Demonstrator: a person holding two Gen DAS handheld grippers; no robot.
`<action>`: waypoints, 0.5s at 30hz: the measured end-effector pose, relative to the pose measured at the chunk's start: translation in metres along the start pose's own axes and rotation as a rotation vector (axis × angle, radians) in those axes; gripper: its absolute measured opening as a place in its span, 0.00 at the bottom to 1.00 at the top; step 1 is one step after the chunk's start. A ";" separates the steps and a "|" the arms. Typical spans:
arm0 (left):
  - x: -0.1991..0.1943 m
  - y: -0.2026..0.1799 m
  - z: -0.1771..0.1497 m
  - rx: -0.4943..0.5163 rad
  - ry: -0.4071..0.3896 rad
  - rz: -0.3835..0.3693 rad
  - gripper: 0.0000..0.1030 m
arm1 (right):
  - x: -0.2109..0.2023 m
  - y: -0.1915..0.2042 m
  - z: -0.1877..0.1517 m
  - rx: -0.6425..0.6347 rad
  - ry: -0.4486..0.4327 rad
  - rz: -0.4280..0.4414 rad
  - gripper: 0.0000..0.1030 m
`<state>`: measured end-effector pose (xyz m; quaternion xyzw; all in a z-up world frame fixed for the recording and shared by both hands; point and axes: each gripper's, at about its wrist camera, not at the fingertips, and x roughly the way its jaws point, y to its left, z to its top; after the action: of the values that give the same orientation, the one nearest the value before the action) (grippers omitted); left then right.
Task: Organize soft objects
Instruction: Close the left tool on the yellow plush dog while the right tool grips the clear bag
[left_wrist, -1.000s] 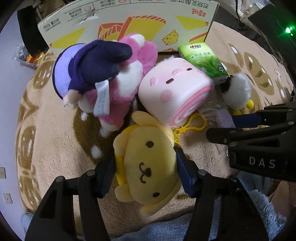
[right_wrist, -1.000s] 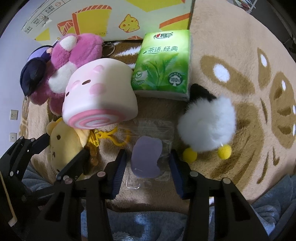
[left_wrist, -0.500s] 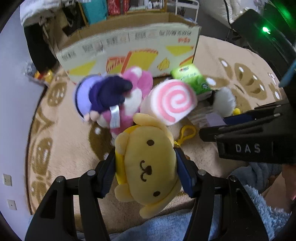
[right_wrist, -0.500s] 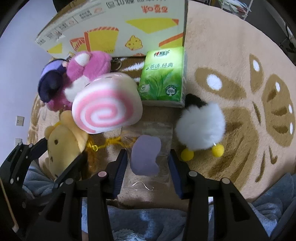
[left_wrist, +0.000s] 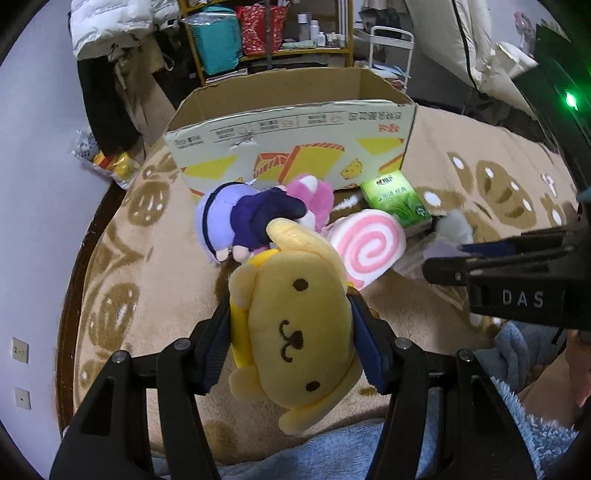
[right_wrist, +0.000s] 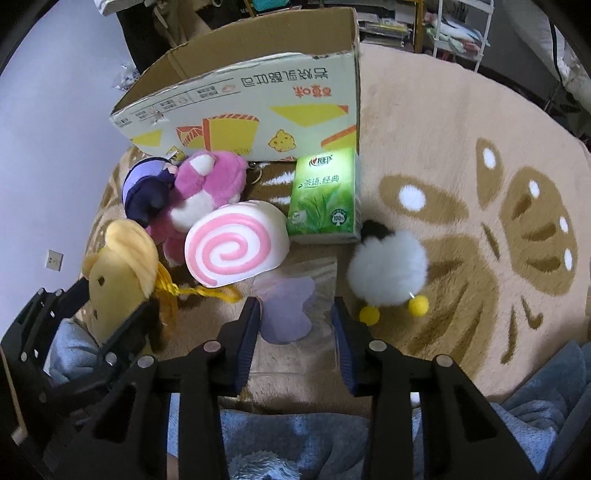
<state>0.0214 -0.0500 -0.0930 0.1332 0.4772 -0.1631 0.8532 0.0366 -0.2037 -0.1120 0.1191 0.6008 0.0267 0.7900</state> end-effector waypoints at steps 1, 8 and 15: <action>0.001 0.001 0.000 -0.004 0.001 0.004 0.58 | -0.001 -0.002 0.000 0.002 0.006 0.003 0.38; 0.005 0.002 0.000 -0.002 0.013 0.009 0.58 | 0.003 -0.011 -0.006 0.028 0.013 0.027 0.37; -0.002 0.002 0.000 -0.013 -0.040 0.035 0.58 | -0.015 -0.022 -0.008 0.063 -0.048 0.053 0.37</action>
<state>0.0214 -0.0480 -0.0910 0.1330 0.4587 -0.1477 0.8661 0.0226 -0.2270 -0.1050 0.1601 0.5788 0.0258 0.7992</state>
